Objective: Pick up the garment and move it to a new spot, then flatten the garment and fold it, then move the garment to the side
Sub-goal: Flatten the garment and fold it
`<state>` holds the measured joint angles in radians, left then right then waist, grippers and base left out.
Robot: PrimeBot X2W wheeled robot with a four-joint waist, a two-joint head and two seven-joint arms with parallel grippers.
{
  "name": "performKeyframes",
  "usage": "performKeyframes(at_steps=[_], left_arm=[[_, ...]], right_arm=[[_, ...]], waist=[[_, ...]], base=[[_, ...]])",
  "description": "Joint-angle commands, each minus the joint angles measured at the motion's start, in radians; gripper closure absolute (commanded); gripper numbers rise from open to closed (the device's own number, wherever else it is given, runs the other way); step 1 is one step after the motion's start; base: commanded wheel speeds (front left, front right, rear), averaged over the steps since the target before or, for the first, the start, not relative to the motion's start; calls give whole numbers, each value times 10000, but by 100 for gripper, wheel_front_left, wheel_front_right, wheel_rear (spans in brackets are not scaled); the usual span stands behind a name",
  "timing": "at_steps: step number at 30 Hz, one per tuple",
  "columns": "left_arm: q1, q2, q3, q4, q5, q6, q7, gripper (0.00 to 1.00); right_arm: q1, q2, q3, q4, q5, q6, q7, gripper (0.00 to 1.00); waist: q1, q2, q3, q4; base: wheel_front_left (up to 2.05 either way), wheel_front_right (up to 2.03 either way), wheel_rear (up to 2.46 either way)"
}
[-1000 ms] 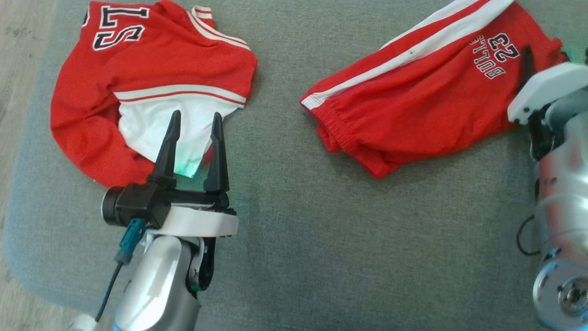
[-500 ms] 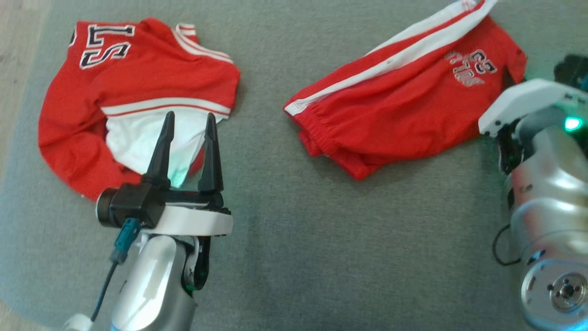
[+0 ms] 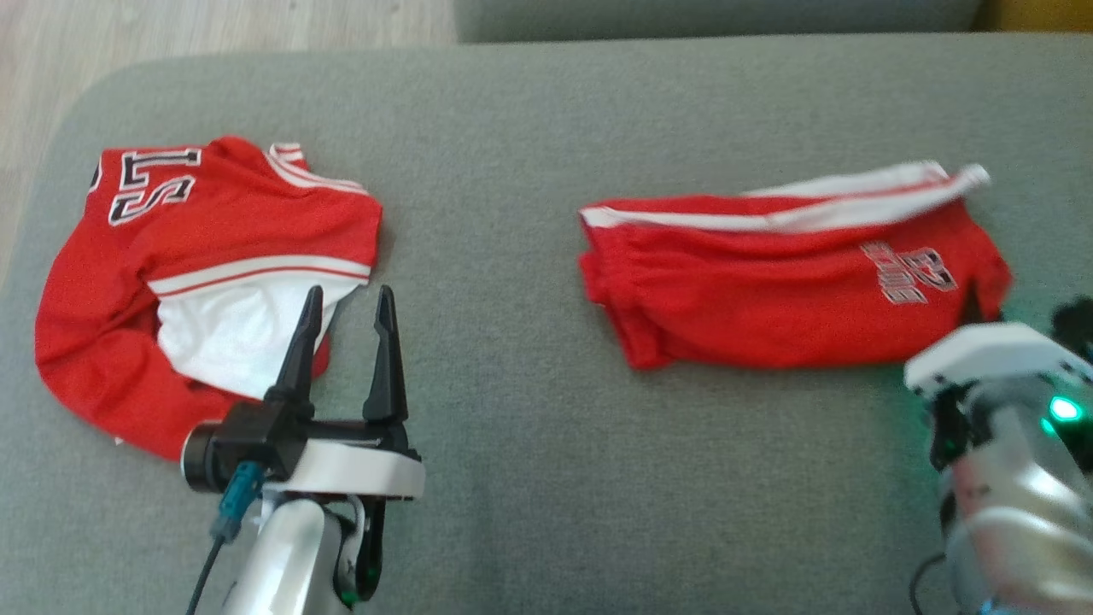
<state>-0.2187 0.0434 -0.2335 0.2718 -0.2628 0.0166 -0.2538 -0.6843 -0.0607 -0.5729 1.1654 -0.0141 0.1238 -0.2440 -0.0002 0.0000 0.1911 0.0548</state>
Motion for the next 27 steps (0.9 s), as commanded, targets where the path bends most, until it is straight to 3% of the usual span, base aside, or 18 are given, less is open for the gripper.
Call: performKeyframes(at_steps=[1,6,15,21,22,27], left_arm=[[-40,69,295,-263,15,-19,-80,0],[190,69,324,-252,-37,1,-80,0],[290,68,340,-178,108,-44,-80,0],[432,68,380,-99,144,-60,-80,0],[456,68,318,-41,124,-69,-80,0],[329,68,43,145,128,-98,-80,0]], right_arm=[[203,-34,140,-625,290,69,-154,100],[959,-136,332,-1656,1181,69,-168,100],[1381,-203,1565,-2912,3199,69,543,100],[1753,15,3408,-4338,4848,69,1073,100],[1968,77,4258,-4930,5614,69,1282,100],[2372,99,5965,-5801,6923,69,1417,100]], waist=[[2,0,-287,-191],[2,0,-399,-213],[2,0,-454,-145],[2,0,-848,-104],[2,0,-1006,-16],[2,0,-1289,205]], base=[[0,0,0],[0,0,0],[0,0,0],[0,0,0],[0,0,0],[0,0,0]])
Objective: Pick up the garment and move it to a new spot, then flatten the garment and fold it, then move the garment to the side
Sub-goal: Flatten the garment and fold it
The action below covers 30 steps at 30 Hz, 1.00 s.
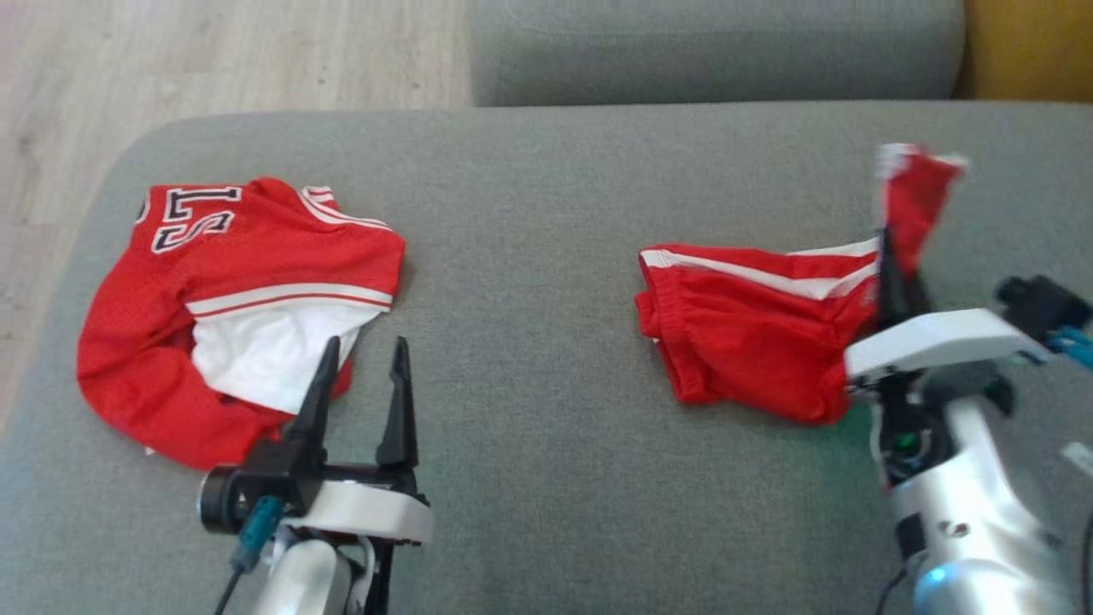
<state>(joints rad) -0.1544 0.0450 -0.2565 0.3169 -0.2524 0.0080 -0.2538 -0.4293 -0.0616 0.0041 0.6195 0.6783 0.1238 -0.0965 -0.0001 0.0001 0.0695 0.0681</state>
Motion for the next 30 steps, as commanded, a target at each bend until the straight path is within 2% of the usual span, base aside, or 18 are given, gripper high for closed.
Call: performKeyframes(at_steps=[1,14,22,26,27,28,29,30], left_arm=[[-328,53,239,-291,3,4,-80,0],[-88,53,184,-162,-29,60,-80,0],[-129,53,230,-143,4,60,-80,0],[-130,53,197,-113,-24,71,-80,0],[-129,53,190,-110,-40,81,-80,0],[-129,53,190,-110,-40,81,-80,0],[-126,53,192,-114,-57,93,-80,0],[-123,53,197,-122,-69,105,-80,0]], right_arm=[[-124,110,504,-437,208,69,-102,100],[-264,113,4437,142,1554,69,-476,100],[-848,112,6501,1417,869,69,-375,100],[-1027,67,7200,2282,361,69,-446,100],[-1072,51,7284,2497,260,69,-527,51],[-1072,51,7284,2497,260,69,-527,51],[-1113,51,7311,2711,201,69,-616,0],[-1162,53,7319,2892,148,69,-735,0]], waist=[[1,-1,-127,112],[1,-1,-297,523],[1,-1,-184,627],[1,-1,-185,659],[1,-1,-192,660],[1,-1,-192,660],[1,-1,-194,651],[1,-1,-197,637]], base=[[0,0,0],[0,0,0],[0,0,0],[0,0,0],[0,0,0],[0,0,0],[0,0,0],[0,0,0]])
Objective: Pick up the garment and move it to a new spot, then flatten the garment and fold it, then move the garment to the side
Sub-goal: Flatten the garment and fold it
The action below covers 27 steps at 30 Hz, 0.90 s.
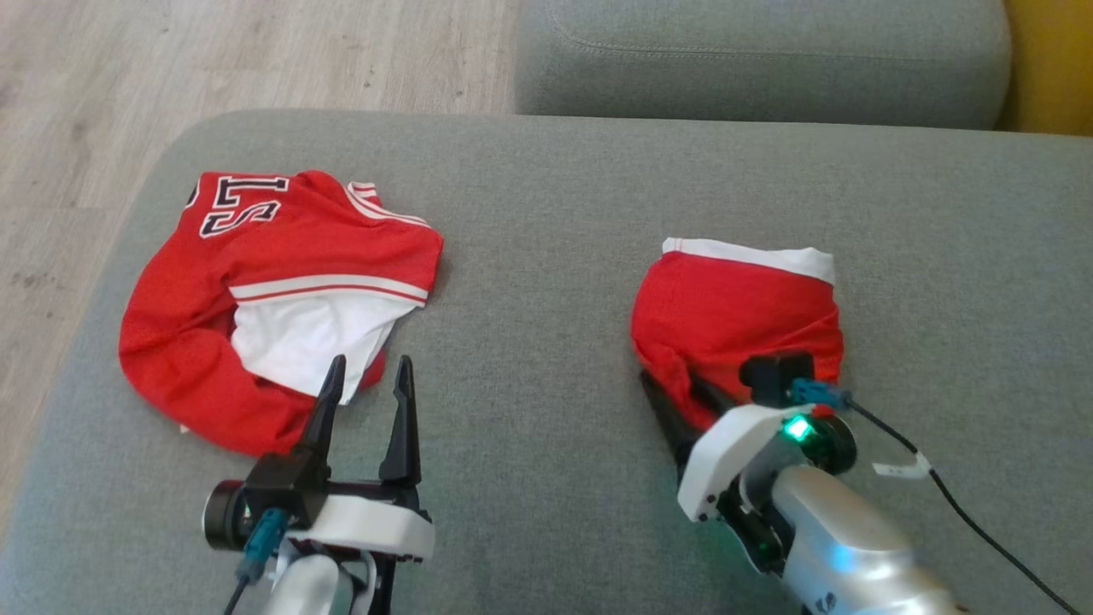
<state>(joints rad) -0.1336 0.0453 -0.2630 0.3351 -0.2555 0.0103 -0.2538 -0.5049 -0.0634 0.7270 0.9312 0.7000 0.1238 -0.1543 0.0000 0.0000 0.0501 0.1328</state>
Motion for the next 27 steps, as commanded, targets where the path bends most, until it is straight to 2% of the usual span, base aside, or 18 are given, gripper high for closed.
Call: performKeyframes(at_steps=[1,6,11,17,20,22,24,27], left_arm=[[-324,49,272,-311,-46,96,-80,0],[-279,49,311,-326,-88,121,-80,0],[-211,51,413,-369,-96,131,-80,0],[-59,58,553,-493,-77,144,-80,0],[-7,57,645,-667,-57,179,-80,0],[40,56,704,-783,-52,207,-80,0],[98,55,742,-876,-39,219,-80,0],[174,53,774,-973,-15,221,-80,0]], right_arm=[[-442,73,116,-84,-120,69,-266,0],[-589,79,64,361,-396,69,-775,0],[-639,-253,-540,24,-851,69,-1053,0],[306,-866,-2790,-2092,-2471,69,-1071,0],[1155,-725,-4527,-3267,-3463,69,-1072,0],[1767,-388,-5684,-4164,-4230,69,-1073,0],[2411,-124,-6154,-4921,-5084,69,-1073,0],[3233,89,-6669,-5736,-5732,69,-1074,0]], waist=[[0,0,-12,-32],[0,0,-135,-209],[0,0,-320,-493],[0,0,-528,-947],[0,0,-558,-1178],[0,0,-546,-1331],[0,0,-528,-1441],[0,0,-483,-1531]], base=[[0,0,0],[0,0,0],[0,0,0],[0,0,0],[0,0,0],[0,0,0],[0,0,0],[0,0,0]])
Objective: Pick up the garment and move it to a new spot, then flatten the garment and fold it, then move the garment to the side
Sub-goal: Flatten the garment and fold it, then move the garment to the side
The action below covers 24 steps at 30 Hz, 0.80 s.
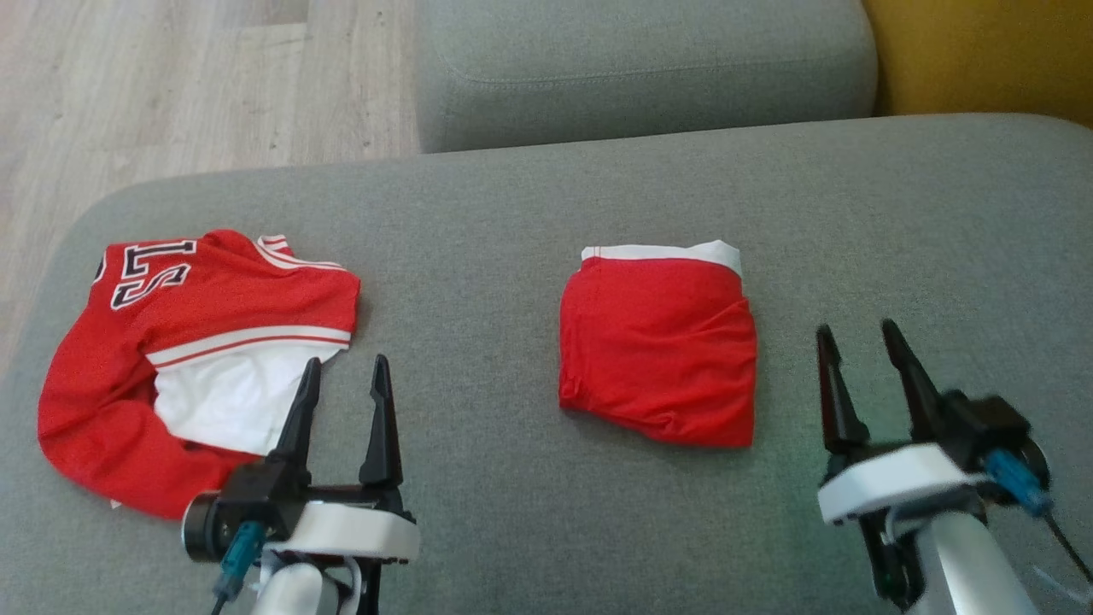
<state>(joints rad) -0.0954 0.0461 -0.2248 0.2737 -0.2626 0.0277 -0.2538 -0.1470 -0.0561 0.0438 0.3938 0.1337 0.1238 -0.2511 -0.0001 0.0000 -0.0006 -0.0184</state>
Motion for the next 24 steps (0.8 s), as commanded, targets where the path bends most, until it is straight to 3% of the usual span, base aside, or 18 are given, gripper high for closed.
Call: performKeyframes(at_steps=[1,11,12,13,19,23,24], left_arm=[[-190,45,404,-394,63,42,-80,0],[-182,43,479,-711,280,-21,-80,0],[-245,43,455,-726,276,-28,-80,0],[-317,43,431,-741,271,-32,-80,0],[-680,42,230,-711,267,-59,-80,0],[-998,42,56,-691,225,-57,-80,0],[-1142,42,-59,-670,193,-49,-80,0]], right_arm=[[-157,39,20,-572,-160,69,-105,0],[-62,56,186,-1330,180,69,-106,0],[-178,56,225,-1276,157,69,-106,12],[-327,57,262,-1203,86,69,-106,100],[-1325,57,586,-166,-354,69,-106,100],[-2389,57,792,1407,-585,69,-26,100],[-2841,58,848,2343,-873,69,155,100]], waist=[[1,0,50,-36],[1,0,650,170],[1,0,779,242],[1,0,903,317],[1,0,1628,738],[1,0,2196,1101],[1,0,2377,1289]], base=[[0,0,0],[0,0,0],[0,0,0],[0,0,0],[0,0,0],[0,0,0],[0,0,0]])
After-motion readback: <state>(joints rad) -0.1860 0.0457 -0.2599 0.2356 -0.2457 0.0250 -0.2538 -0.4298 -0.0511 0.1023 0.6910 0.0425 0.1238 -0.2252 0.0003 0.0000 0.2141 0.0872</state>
